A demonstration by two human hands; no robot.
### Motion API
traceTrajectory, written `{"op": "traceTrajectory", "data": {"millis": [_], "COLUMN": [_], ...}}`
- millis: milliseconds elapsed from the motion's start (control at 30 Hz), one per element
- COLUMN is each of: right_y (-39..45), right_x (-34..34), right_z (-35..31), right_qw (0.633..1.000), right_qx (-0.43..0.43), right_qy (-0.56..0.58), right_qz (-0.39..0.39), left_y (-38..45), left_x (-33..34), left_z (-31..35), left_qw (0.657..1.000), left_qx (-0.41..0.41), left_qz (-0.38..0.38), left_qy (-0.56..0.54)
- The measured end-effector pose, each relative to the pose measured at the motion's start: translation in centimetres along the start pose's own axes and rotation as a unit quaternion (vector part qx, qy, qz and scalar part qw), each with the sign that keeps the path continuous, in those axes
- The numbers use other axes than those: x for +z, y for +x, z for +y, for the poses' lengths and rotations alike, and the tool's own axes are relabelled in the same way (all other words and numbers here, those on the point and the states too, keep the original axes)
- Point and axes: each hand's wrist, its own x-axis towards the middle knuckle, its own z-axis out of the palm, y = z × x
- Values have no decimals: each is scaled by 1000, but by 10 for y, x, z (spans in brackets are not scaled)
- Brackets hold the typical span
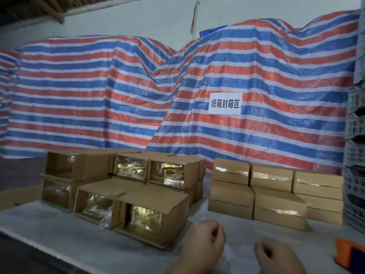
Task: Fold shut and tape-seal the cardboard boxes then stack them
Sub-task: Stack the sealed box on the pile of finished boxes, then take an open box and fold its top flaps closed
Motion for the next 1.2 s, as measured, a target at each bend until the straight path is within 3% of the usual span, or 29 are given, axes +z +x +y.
{"op": "traceTrajectory", "data": {"millis": [167,300,433,600,733,867,1000,1200], "right_y": [-4,40,93,151,186,213,224,224], "right_x": [-12,-36,-31,5,43,83,114,135], "right_z": [-16,-75,-130,-171,-193,-200,-201,-199], "right_qw": [998,985,970,974,970,962,958,973], "right_qx": [-22,-134,-230,-224,-220,-220,-224,-215], "right_qy": [-42,26,59,2,-73,-123,-149,-18], "right_qz": [28,102,50,-23,-73,-102,-99,-86], "left_y": [-4,38,98,156,185,207,218,223], "left_x": [-15,-69,-127,-157,-161,-157,-147,-148], "left_z": [21,33,8,-62,-110,-150,-183,-203], "left_qw": [998,987,980,964,928,904,909,915], "left_qx": [57,112,103,-40,-68,-76,-80,-70], "left_qz": [8,98,169,107,8,-42,-43,-43], "left_qy": [-26,-53,35,242,366,419,407,396]}}
